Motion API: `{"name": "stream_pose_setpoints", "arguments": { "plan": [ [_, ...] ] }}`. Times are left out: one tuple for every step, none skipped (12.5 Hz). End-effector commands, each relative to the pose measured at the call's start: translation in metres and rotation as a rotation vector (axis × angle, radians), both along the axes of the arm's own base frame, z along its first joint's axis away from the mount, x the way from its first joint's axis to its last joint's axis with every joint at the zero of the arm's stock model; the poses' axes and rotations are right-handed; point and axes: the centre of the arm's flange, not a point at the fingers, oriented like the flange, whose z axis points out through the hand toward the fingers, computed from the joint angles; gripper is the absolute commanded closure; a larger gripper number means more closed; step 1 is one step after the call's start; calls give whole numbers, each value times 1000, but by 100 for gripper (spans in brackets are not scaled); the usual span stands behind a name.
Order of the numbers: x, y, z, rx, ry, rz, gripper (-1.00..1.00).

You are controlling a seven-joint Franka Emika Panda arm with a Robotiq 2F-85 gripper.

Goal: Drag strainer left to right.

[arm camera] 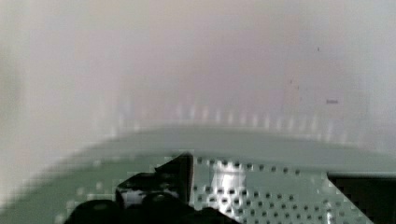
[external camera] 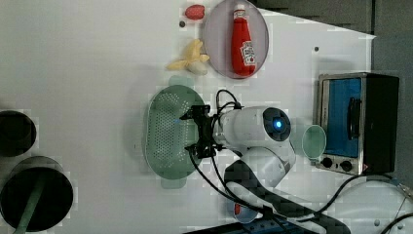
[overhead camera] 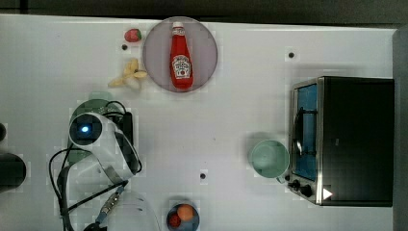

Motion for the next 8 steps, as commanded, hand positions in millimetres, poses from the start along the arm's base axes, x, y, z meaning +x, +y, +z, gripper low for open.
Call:
{"name": "stream_pose_setpoints", "arguments": {
  "plan": [
    [7, 11, 20, 6, -60, -35, -100],
    [8, 8, 20, 3, -60, -40, -100],
    [7, 3, 19, -4, -54, -44, -100],
    [6, -3, 18, -8, -56, -51, -100],
    [9, -10, 20, -10, -65, -64, -100],
    [10, -19, 20, -18, -63, -73, -100],
    [11, -29, 21, -24, -65, -78, -100],
    [13, -39, 22, -30, -66, -73, -100]
  ]
}}
